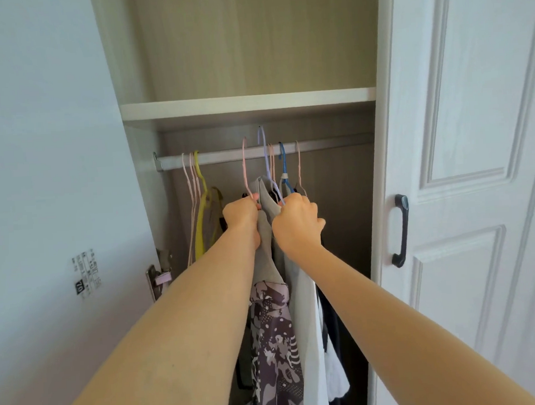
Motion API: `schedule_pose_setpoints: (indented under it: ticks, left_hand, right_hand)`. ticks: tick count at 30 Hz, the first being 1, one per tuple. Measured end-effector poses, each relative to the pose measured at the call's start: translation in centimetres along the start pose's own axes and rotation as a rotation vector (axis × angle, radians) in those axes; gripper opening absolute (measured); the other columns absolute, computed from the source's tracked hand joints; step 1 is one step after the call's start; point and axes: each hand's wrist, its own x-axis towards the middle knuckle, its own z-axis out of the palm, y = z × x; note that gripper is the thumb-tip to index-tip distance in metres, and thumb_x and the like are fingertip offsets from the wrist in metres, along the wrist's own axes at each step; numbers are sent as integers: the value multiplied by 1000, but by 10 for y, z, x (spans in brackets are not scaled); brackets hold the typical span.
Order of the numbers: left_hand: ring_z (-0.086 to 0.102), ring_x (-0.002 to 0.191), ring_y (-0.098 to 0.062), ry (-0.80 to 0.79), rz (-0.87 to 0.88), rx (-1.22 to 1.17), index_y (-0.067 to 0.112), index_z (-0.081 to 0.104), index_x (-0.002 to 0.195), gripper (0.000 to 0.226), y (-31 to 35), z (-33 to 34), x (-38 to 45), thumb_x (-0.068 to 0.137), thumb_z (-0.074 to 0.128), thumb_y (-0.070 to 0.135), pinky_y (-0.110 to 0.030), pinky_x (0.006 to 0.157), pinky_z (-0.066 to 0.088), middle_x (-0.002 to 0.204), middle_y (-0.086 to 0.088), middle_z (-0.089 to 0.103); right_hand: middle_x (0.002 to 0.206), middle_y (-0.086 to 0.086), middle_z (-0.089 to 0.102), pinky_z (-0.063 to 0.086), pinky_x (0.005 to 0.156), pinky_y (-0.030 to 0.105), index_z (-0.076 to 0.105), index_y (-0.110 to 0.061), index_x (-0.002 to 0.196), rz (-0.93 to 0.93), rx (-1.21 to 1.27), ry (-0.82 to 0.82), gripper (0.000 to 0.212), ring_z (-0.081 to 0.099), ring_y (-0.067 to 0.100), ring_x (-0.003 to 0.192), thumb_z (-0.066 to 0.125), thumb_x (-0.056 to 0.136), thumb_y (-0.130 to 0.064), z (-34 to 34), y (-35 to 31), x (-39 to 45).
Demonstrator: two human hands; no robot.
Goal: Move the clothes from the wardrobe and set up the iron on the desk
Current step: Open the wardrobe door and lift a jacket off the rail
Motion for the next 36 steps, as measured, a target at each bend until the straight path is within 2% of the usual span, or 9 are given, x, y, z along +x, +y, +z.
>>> schedule_pose_setpoints:
  ticks: [4, 9, 12, 15, 17, 22, 26, 29, 36]
  left_hand:
    - [47, 65, -14, 3, -8, -35, 8, 72, 100, 15, -11, -5, -23, 90, 62, 12, -25, 56, 39, 71, -1, 57]
    - [51, 63, -18, 4, -39, -58, 9, 64, 75, 13, -22, -20, -62, 86, 65, 15, -26, 60, 43, 69, -3, 58]
    - [52, 72, -21, -18, -69, -57, 12, 63, 67, 17, -27, -30, -90, 84, 66, 15, -33, 75, 48, 69, -3, 58]
    - [49, 70, -21, -60, -95, -62, 12, 62, 59, 24, -30, -42, -123, 81, 68, 17, -35, 78, 47, 63, -2, 54]
    - [48, 69, -19, -74, -118, -81, 12, 62, 61, 22, -29, -51, -145, 82, 68, 18, -35, 79, 48, 64, -3, 53]
    - [52, 75, -18, -193, -144, -113, 13, 72, 74, 14, -18, -74, -213, 86, 64, 14, -30, 66, 47, 79, -4, 58]
    - [50, 71, -17, -332, -97, -130, 8, 73, 100, 16, -7, -97, -274, 89, 64, 15, -24, 54, 47, 79, -2, 60]
    - [57, 76, -19, -429, -65, -113, 10, 65, 110, 25, -1, -115, -311, 85, 68, 14, -33, 71, 52, 94, -9, 63]
    - [63, 78, -24, -554, -31, -51, 9, 52, 111, 45, -3, -155, -369, 75, 78, 13, -44, 85, 54, 87, -15, 61]
  right_hand:
    - [107, 9, 56, 50, 88, 45, 53, -8, 111, 12, 80, -5, 25, 55, 26, 101, 55, 87, -3, -13, 12, -20]
    - [106, 4, 55, 47, 91, 49, 52, -14, 110, 46, 103, -41, 25, 54, 22, 100, 54, 88, -1, -37, 17, -58]
    - [103, 4, 55, 45, 92, 50, 53, -13, 106, 47, 119, -47, 20, 54, 21, 96, 48, 91, -2, -54, 17, -87]
    - [101, 3, 55, 40, 92, 44, 53, -15, 102, 73, 135, -61, 20, 52, 19, 89, 41, 93, -3, -74, 16, -118]
    - [99, 3, 55, 35, 93, 39, 52, -17, 101, 95, 161, -76, 21, 49, 17, 85, 38, 94, -3, -88, 15, -139]
    - [87, -4, 52, 37, 99, 47, 50, -23, 94, 113, 219, -91, 20, 49, 17, 84, 36, 96, -9, -125, 10, -194]
    - [90, -4, 58, 38, 100, 53, 55, -21, 94, 105, 248, -54, 21, 55, 19, 90, 37, 95, -11, -155, 2, -237]
    - [88, -4, 58, 43, 94, 49, 57, -20, 97, 108, 238, -63, 21, 56, 21, 87, 37, 95, -13, -180, -5, -270]
    - [86, -1, 59, 39, 62, 25, 60, -16, 99, 74, 204, -92, 23, 51, 12, 72, 38, 96, -13, -224, -22, -339]
